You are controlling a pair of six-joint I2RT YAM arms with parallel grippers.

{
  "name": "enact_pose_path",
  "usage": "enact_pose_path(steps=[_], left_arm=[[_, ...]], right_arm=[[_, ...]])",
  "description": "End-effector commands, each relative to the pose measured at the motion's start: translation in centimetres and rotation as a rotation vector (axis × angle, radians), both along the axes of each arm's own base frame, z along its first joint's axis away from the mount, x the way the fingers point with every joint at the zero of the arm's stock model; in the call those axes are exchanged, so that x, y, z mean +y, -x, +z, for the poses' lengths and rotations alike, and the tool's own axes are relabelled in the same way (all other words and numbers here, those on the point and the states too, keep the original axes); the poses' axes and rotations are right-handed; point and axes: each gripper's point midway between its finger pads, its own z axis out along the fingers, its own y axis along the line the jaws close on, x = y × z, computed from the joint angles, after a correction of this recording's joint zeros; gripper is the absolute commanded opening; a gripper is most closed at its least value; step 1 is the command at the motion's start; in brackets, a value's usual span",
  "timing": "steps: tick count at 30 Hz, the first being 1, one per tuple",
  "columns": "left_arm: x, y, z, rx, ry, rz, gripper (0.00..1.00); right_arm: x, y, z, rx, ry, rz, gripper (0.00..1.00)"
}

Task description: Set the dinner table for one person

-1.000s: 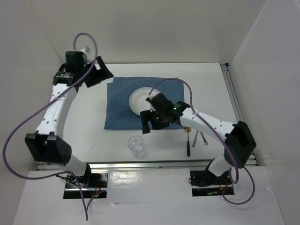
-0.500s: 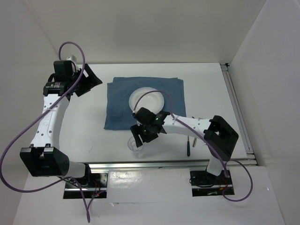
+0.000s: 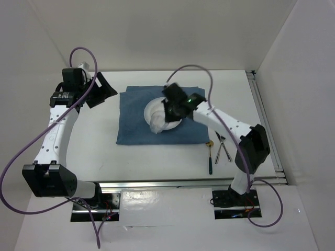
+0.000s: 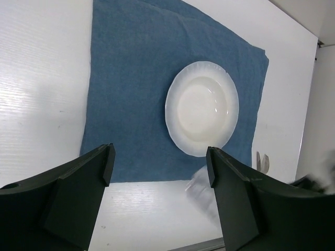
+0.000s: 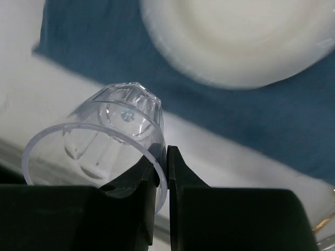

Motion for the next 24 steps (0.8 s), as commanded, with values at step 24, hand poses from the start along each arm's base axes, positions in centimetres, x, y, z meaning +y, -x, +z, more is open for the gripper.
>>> enact_pose_path(steps=[24], left_arm=[[-4.6,2.2,-4.6,0.130,-0.026,-0.199,0.88]], right_arm=[[-20.6,-28.5,-0.1,-0.122,0.038,-0.587,0.00]])
